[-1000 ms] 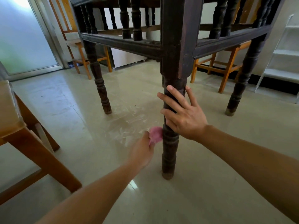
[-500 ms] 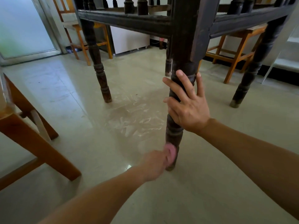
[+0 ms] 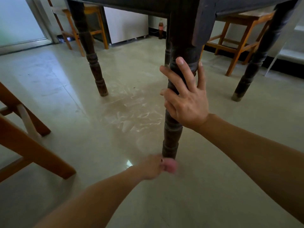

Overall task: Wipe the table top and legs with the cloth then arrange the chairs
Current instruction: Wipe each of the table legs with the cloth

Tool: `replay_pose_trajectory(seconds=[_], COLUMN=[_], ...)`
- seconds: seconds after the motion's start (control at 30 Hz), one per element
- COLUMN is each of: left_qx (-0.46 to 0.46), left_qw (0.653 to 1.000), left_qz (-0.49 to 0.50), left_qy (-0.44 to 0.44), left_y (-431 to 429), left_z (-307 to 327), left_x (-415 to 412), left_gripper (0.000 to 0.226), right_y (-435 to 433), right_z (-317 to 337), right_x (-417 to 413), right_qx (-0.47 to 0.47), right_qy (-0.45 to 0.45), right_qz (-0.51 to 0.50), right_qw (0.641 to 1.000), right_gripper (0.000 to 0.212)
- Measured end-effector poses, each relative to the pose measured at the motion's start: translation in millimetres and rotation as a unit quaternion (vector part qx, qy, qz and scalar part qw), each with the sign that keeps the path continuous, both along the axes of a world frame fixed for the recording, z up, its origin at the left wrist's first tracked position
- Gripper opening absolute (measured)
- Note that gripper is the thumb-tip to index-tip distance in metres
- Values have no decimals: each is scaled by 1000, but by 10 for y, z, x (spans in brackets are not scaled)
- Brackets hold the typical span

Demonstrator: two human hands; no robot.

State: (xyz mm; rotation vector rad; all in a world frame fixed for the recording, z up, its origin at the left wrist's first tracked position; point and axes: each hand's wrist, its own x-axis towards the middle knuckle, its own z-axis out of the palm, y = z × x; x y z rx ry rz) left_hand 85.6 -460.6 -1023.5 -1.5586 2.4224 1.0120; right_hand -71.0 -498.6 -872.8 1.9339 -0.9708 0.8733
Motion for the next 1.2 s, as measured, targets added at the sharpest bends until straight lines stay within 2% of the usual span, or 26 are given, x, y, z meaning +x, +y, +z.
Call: replay_pose_trajectory(seconds=[0.07, 0.1, 0.13, 0.2, 0.27, 0.3, 0.33, 0.43, 0.47, 0.5, 0.53, 0.6, 0.63, 0.67, 0.7, 0.77, 0.83, 0.87, 0.9, 0.97, 1.0, 1.03, 1.07, 1.1, 1.17, 1.2], left_qx=[-38, -87, -119, -115, -69, -49, -41, -83, -102, -106, -81, 7, 44, 53, 56, 46, -52, -85, -93, -7, 75, 135, 163, 163, 140, 103], left_qw=[980, 966, 962, 980, 997, 994, 993, 983, 973, 974, 985, 1000, 992, 985, 989, 998, 978, 965, 969, 995, 987, 973, 969, 975, 990, 991], left_qz=[164, 206, 209, 125, -42, -80, -71, 152, 200, 196, 152, -25, -108, -144, -124, 21, 193, 230, 198, -16, -111, -164, -165, -138, 9, 86], left_qy=[103, 129, 128, 100, -8, -57, -89, -59, -45, -32, -15, -12, -42, -72, -65, -21, -67, -99, -115, -96, -87, -85, -88, -56, 1, -16], left_y=[-148, -184, -191, -112, -6, 14, -18, -245, -291, -300, -270, -95, 5, 43, 8, -167, -380, -426, -433, -290, -169, -49, 10, -20, -183, -302], left_z=[42, 47, 36, -53, -138, -189, -240, -339, -336, -354, -368, -410, -435, -483, -505, -509, -527, -556, -615, -673, -709, -745, -779, -794, -770, -747], left_x=[43, 49, 48, 46, 80, 130, 200, 284, 243, 169, 86, -88, -138, -146, -115, -19, 114, 164, 166, 25, -104, -209, -284, -318, -243, -150], left_gripper=[9, 14, 22, 20, 11, 20, 24, 24, 24, 24, 23, 26, 28, 28, 26, 19, 21, 25, 28, 32, 32, 30, 35, 40, 34, 27], right_y=[-10, -13, -18, -22, -28, -31, -33, -37, -40, -41, -42, -40, -42, -45, -50, -56, -61, -62, -64, -72, -78, -83, -85, -85, -82, -78], right_z=[-2, -7, -11, -13, -12, -11, -12, -18, -17, -17, -18, -20, -23, -23, -24, -29, -41, -45, -48, -50, -50, -49, -49, -49, -49, -48], right_x=[0, 3, 9, 20, 21, 19, 18, 27, 30, 33, 33, 39, 42, 42, 42, 40, 42, 45, 47, 47, 46, 48, 48, 46, 39, 34], right_qx=[-6, -9, -10, -13, -16, -18, -20, -21, -23, -24, -22, -20, -20, -20, -21, -27, -29, -30, -31, -32, -34, -35, -36, -37, -34, -34], right_qy=[-3, -6, -8, -12, -16, -18, -20, -21, -24, -26, -28, -32, -32, -32, -33, -37, -41, -42, -43, -44, -44, -45, -45, -45, -45, -44], right_qz=[-4, -5, -4, 0, 5, 7, 8, 5, 4, 5, 7, 13, 15, 17, 18, 16, 11, 11, 12, 16, 20, 22, 24, 25, 23, 21], right_qw=[1000, 1000, 1000, 1000, 1000, 1000, 1000, 1000, 999, 999, 999, 999, 999, 999, 999, 999, 999, 999, 999, 998, 998, 998, 998, 998, 998, 998], right_gripper=[13, 13, 14, 14, 14, 14, 14, 17, 17, 18, 18, 17, 17, 17, 16, 17, 18, 18, 18, 18, 18, 18, 18, 18, 18, 18])
